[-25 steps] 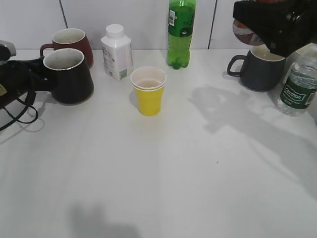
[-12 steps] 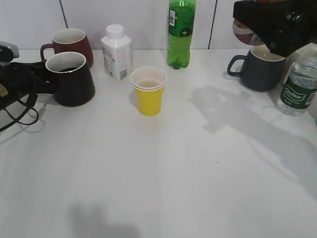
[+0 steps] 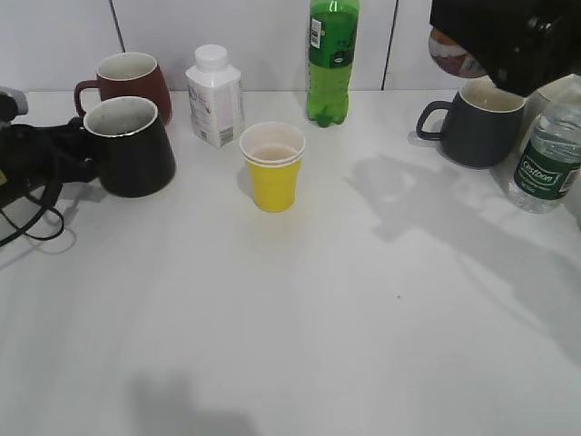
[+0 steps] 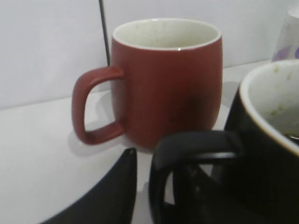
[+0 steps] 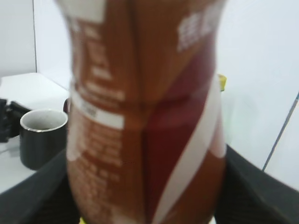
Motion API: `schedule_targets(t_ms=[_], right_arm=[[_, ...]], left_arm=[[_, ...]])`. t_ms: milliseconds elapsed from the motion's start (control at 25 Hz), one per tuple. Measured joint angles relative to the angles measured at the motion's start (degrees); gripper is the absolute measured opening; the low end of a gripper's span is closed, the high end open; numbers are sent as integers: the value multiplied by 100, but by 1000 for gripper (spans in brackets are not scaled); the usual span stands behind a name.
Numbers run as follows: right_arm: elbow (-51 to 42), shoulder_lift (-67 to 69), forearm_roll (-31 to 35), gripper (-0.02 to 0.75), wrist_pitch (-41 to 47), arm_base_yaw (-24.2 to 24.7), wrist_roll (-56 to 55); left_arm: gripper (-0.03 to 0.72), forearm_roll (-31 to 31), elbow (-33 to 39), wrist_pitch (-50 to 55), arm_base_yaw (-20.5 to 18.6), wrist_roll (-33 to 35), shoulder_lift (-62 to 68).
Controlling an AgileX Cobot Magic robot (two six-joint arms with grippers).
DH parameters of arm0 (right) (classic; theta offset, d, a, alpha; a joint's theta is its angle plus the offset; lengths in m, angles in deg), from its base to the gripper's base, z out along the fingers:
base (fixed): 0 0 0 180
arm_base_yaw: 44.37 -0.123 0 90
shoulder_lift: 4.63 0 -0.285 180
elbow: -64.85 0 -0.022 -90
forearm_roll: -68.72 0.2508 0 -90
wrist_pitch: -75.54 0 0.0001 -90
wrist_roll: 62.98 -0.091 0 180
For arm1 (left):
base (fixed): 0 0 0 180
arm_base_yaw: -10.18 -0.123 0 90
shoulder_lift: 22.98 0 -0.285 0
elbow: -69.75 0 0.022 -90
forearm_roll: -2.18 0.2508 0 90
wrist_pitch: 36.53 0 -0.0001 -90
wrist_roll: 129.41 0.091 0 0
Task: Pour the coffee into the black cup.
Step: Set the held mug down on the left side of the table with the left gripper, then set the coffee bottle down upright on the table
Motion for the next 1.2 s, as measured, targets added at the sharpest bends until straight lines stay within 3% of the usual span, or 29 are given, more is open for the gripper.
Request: schedule_targets(t_ms=[480,800,1200], right_arm=[[0,219,446,534,108,0,0],[0,329,455,534,242,0,0],[0,906,532,534,451,0,59]], left_arm=[[259,-164,800,1070,0,0,-1049],[386,-158,851,1656,0,0,-1381],[398,-154,1440,2264,118,0,-2959]])
